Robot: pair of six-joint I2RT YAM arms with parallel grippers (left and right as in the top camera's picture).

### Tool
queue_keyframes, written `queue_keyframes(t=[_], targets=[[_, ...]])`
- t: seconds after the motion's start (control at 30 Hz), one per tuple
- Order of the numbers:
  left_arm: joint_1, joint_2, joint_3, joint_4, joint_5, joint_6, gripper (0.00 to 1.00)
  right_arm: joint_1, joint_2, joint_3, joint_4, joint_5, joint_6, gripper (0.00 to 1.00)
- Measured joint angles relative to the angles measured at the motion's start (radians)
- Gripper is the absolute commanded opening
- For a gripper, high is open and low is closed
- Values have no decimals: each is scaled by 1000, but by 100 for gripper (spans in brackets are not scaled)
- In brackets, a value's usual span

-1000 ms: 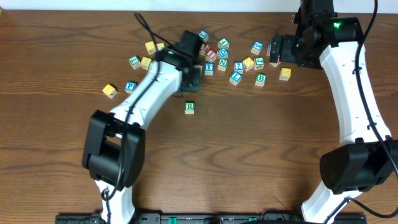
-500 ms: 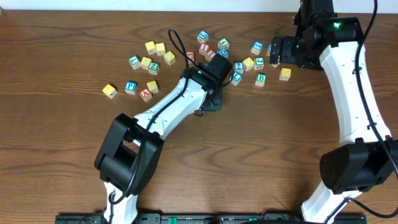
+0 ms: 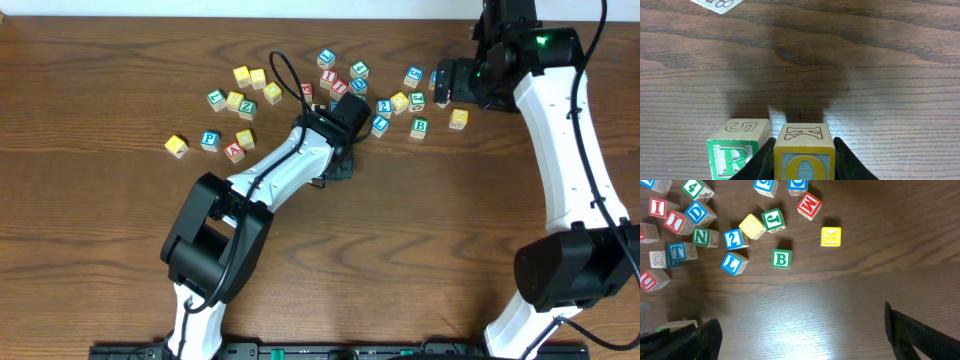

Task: Spell out ROBOT
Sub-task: 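Place the O block to the right of the R block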

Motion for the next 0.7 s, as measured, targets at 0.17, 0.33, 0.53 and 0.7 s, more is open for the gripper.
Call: queue_keyframes(t=[0.17,0.33,0.53,0.7], targets=[[0,9,0,0,0,0,26,0,0,0,-4,3,0,99],[0,9,0,-1,0,-3,39,0,0,0,-5,3,0,99],[0,9,0,-1,-4,-3,40,0,0,0,-6,3,0,99],[0,9,0,-4,-3,-3,39,0,0,0,-7,3,0,99]])
